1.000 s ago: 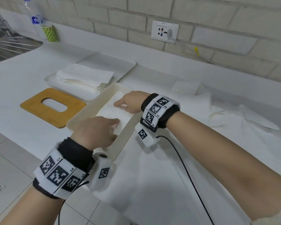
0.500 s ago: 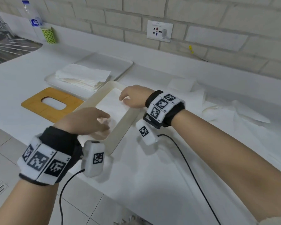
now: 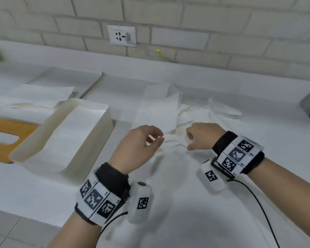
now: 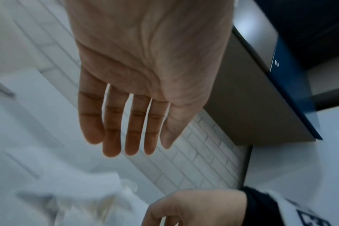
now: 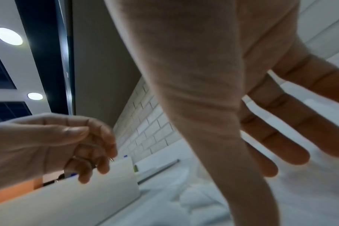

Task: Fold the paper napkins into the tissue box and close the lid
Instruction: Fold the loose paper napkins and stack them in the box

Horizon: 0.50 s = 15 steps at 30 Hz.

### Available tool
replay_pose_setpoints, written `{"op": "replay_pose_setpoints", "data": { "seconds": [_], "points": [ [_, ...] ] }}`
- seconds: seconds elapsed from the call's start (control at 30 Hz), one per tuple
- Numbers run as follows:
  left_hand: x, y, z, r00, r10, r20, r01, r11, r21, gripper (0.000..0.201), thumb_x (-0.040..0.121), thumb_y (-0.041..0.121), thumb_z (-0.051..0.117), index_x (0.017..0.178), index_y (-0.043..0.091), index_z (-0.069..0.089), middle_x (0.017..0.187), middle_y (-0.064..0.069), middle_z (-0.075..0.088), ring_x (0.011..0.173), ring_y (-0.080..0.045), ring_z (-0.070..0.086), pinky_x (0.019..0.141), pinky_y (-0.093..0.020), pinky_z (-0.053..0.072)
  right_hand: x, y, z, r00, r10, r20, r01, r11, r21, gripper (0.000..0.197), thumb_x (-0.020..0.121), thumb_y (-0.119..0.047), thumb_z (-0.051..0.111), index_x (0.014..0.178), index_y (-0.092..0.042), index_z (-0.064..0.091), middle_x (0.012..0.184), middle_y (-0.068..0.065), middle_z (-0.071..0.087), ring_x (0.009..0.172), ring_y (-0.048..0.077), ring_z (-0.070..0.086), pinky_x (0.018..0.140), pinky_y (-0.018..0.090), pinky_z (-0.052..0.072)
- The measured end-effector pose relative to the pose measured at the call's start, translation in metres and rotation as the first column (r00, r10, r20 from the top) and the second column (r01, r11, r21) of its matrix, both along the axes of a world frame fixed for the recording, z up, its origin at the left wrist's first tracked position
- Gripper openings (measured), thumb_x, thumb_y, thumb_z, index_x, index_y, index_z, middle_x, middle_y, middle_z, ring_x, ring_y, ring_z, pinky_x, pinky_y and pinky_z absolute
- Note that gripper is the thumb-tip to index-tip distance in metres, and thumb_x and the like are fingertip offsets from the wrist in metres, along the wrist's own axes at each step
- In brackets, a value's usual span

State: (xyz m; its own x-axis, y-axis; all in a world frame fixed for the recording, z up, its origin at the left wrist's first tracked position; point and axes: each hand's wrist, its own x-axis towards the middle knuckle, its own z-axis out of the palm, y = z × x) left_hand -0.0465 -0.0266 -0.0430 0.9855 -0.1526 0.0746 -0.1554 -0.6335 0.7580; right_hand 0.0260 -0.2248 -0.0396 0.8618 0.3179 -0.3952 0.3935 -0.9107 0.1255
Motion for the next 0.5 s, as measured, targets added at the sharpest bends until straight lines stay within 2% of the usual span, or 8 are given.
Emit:
{"op": "replay_pose_setpoints", "data": {
  "seconds": [0.07, 0.13, 0.2, 0.27, 0.33, 0.43, 0.5],
  "points": [
    [0.010, -0.017, -0.010, 0.997, -0.052, -0.049, 0.055, 0.997, 0.055, 0.012, 0.091, 0.031, 0.057, 0.100, 0.027, 0.064, 0.101, 0.010, 0.064, 0.089, -0.007, 0.061, 0.085, -0.034, 0.050, -0.005, -0.014, -0.010, 0.998, -0.025, -0.063, 0.018, 0.994, -0.110, 0.048, 0.079, -0.044, 0.064, 0.115, -0.016, 0.046, 0.115, 0.003, 0.049, 0.089, 0.022, 0.052, 0.067, 0.028, 0.037],
    [0.019, -0.032, -0.016, 0.991, -0.095, -0.096, 0.105, 0.989, 0.105, 0.015, 0.091, 0.032, 0.057, 0.103, 0.026, 0.064, 0.104, 0.010, 0.062, 0.092, -0.009, 0.061, 0.088, -0.035, 0.049, -0.007, -0.022, -0.020, 0.994, -0.041, -0.103, 0.029, 0.992, -0.123, 0.055, 0.077, -0.040, 0.067, 0.119, -0.014, 0.043, 0.117, 0.006, 0.045, 0.084, 0.024, 0.050, 0.058, 0.026, 0.035],
    [0.025, -0.044, -0.020, 0.983, -0.126, -0.131, 0.146, 0.978, 0.151, 0.019, 0.091, 0.031, 0.057, 0.108, 0.025, 0.063, 0.108, 0.008, 0.060, 0.094, -0.010, 0.059, 0.089, -0.034, 0.048, -0.006, -0.026, -0.025, 0.995, -0.041, -0.092, 0.035, 0.997, -0.067, 0.049, 0.081, -0.031, 0.065, 0.119, -0.011, 0.042, 0.117, 0.010, 0.044, 0.085, 0.026, 0.050, 0.060, 0.028, 0.035],
    [0.030, -0.054, -0.023, 0.978, -0.147, -0.148, 0.174, 0.967, 0.187, 0.022, 0.091, 0.029, 0.058, 0.112, 0.024, 0.062, 0.112, 0.006, 0.059, 0.095, -0.011, 0.057, 0.089, -0.032, 0.047, -0.003, -0.030, -0.027, 0.999, -0.010, -0.046, 0.009, 1.000, -0.026, 0.036, 0.088, -0.016, 0.054, 0.121, -0.008, 0.042, 0.120, 0.013, 0.045, 0.098, 0.031, 0.054, 0.068, 0.030, 0.035],
    [0.034, -0.061, -0.026, 0.974, -0.160, -0.158, 0.193, 0.957, 0.217, 0.025, 0.091, 0.028, 0.058, 0.115, 0.023, 0.061, 0.116, 0.005, 0.058, 0.097, -0.011, 0.055, 0.088, -0.029, 0.045, -0.001, -0.032, -0.028, 1.000, 0.029, -0.011, -0.029, 0.999, -0.018, 0.029, 0.090, -0.006, 0.046, 0.119, -0.005, 0.045, 0.120, 0.015, 0.047, 0.102, 0.031, 0.054, 0.071, 0.031, 0.034],
    [0.040, -0.072, -0.029, 0.973, -0.170, -0.153, 0.205, 0.944, 0.257, 0.032, 0.090, 0.024, 0.060, 0.121, 0.022, 0.058, 0.124, 0.004, 0.056, 0.108, -0.013, 0.052, 0.088, -0.023, 0.041, 0.000, -0.037, -0.030, 0.998, 0.055, -0.001, -0.055, 0.998, -0.007, 0.020, 0.088, 0.000, 0.043, 0.104, -0.007, 0.054, 0.115, 0.014, 0.052, 0.093, 0.030, 0.054, 0.070, 0.031, 0.036],
    [0.044, -0.077, -0.031, 0.972, -0.175, -0.156, 0.213, 0.936, 0.281, 0.037, 0.088, 0.023, 0.064, 0.125, 0.021, 0.056, 0.127, 0.003, 0.054, 0.115, -0.013, 0.050, 0.087, -0.020, 0.037, -0.001, -0.045, -0.031, 0.999, 0.049, -0.008, -0.048, 0.998, 0.041, 0.023, 0.087, 0.001, 0.043, 0.102, -0.007, 0.058, 0.111, 0.012, 0.055, 0.088, 0.029, 0.054, 0.069, 0.031, 0.037]
  ]
}}
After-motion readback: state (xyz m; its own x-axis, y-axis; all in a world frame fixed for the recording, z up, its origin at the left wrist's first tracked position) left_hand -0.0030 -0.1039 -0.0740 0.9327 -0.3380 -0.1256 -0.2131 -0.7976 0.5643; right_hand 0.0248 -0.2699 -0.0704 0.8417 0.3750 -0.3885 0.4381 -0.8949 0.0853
